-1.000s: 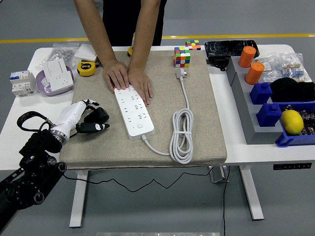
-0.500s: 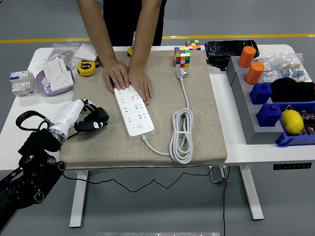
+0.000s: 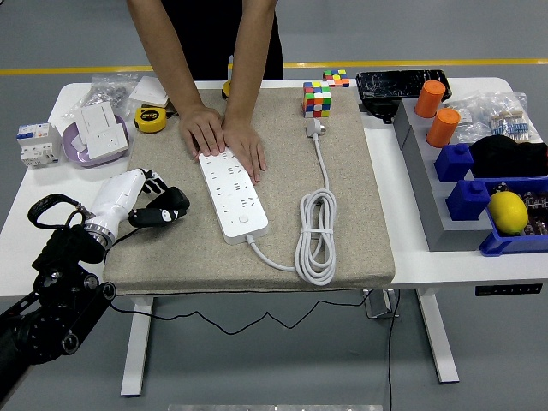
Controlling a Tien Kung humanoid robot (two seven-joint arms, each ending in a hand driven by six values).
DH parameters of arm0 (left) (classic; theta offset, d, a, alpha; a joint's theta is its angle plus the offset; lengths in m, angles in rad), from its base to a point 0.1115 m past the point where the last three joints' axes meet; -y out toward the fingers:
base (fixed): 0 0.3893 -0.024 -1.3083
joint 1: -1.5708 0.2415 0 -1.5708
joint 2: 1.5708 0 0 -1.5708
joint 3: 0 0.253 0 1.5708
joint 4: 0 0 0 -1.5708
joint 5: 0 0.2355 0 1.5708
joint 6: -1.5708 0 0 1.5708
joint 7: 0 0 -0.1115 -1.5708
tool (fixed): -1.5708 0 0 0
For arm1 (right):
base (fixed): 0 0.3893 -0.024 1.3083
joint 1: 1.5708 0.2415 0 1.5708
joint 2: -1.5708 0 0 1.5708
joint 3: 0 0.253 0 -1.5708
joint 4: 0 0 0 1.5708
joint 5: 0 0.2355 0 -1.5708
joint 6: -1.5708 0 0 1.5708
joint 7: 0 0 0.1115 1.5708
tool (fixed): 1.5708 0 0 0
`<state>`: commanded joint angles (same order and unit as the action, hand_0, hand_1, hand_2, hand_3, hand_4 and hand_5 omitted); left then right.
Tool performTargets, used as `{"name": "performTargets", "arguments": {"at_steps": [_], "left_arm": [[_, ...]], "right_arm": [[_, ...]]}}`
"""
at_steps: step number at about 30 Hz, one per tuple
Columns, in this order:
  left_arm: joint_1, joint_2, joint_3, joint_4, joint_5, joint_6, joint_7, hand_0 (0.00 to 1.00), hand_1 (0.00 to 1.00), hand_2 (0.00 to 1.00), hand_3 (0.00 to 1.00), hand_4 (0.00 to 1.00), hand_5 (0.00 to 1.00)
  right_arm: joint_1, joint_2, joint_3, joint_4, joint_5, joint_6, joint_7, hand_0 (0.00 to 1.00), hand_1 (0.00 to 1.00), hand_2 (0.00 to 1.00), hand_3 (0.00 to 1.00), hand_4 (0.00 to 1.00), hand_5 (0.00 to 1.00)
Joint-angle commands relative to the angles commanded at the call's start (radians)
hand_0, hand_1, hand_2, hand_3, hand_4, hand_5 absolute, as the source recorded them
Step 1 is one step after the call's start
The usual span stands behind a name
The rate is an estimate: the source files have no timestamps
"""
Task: Pick up the plug,place it near the board,insert it into the board,press the button
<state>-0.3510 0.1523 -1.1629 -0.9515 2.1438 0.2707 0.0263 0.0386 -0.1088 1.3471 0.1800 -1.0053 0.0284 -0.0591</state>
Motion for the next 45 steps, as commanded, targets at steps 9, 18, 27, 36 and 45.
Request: {"name": "performTargets", "arguments": {"at_steps": [9, 18, 27, 36, 45], "left_arm": [[0.001, -0.002, -0.005, 0.009, 0.038, -0.016, 0.017, 0.487, 0.437, 0.482, 0.507, 0.861, 0.183], [0.002, -0.001, -0.007, 0.002, 0.025, 0.008, 0.001, 0.443, 0.394, 0.43, 0.478, 0.804, 0.158], [-0.001, 0.039, 0.044, -0.069, -0.084, 0.015, 0.001, 0.44, 0.387, 0.411, 0.449, 0.758, 0.125], [-0.133, 0.098, 0.206, -0.088, -0.132, 0.005, 0.003, 0.438, 0.393, 0.397, 0.435, 0.763, 0.127], [-0.23, 0.103, 0.351, -0.018, -0.134, 0.004, -0.008, 0.433, 0.39, 0.396, 0.434, 0.746, 0.121]], "right_arm": [[0.0, 0.0, -0.002, 0.0, 0.005, 0.0, 0.002, 0.806, 0.723, 0.715, 0.709, 0.998, 0.802], [-0.002, 0.0, -0.002, 0.0, 0.004, -0.001, 0.0, 0.806, 0.723, 0.715, 0.708, 0.998, 0.805], [-0.003, -0.002, -0.005, 0.0, 0.004, -0.001, -0.001, 0.806, 0.723, 0.715, 0.711, 0.998, 0.805], [-0.003, -0.003, -0.014, 0.0, 0.003, 0.0, -0.002, 0.807, 0.722, 0.715, 0.71, 0.998, 0.806], [-0.001, -0.006, -0.012, 0.0, -0.001, -0.001, -0.006, 0.806, 0.723, 0.715, 0.71, 0.998, 0.806]]}}
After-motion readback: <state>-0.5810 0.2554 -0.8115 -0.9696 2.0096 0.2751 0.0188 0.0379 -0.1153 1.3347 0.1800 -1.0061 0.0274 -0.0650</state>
